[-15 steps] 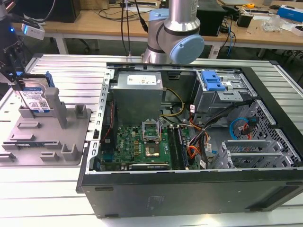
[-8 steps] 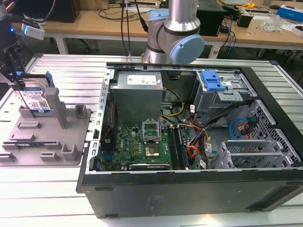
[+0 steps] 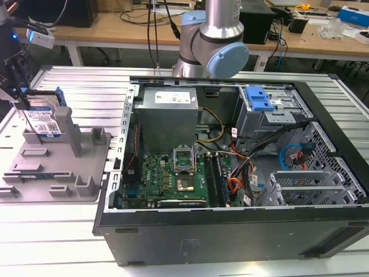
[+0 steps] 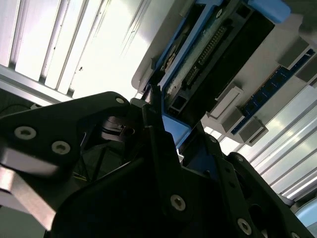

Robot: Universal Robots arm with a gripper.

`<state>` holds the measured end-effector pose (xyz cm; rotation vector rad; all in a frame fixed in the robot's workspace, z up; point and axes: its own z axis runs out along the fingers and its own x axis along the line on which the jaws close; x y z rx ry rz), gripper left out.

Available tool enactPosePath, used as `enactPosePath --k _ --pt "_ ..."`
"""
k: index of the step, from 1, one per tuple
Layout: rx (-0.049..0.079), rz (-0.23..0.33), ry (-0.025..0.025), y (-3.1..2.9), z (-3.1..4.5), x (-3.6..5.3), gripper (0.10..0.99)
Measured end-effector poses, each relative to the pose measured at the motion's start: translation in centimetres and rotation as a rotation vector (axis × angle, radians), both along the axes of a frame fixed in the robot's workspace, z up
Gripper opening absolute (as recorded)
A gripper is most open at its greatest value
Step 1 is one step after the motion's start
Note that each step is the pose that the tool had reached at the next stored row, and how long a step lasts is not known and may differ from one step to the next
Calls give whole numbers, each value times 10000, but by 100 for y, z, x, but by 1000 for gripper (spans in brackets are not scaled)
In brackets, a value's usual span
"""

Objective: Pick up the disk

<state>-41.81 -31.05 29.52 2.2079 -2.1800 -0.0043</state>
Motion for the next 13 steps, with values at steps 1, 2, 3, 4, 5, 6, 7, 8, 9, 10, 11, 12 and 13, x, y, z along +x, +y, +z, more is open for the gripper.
enactPosePath --k 1,2,3,4,5,6,7,8,9,10,11,12,13 --pt "0 0 0 0 0 0 365" --pt "0 -1 0 0 0 0 365" --pt "1 -1 -2 -1 -1 0 365" --pt "1 -1 -2 -1 -1 0 365" --pt "1 -1 -1 -1 -1 0 365" --pt "2 -1 -1 -1 -1 0 365" --pt "1 0 0 -2 0 0 365" --pt "1 0 0 -2 0 0 365" --pt "1 0 0 -2 0 0 365" --pt "2 0 0 -2 0 0 365" --pt "2 0 1 -2 0 0 365" --pt "0 0 7 -2 6 -1 365" --pt "1 0 5 -2 17 -1 365"
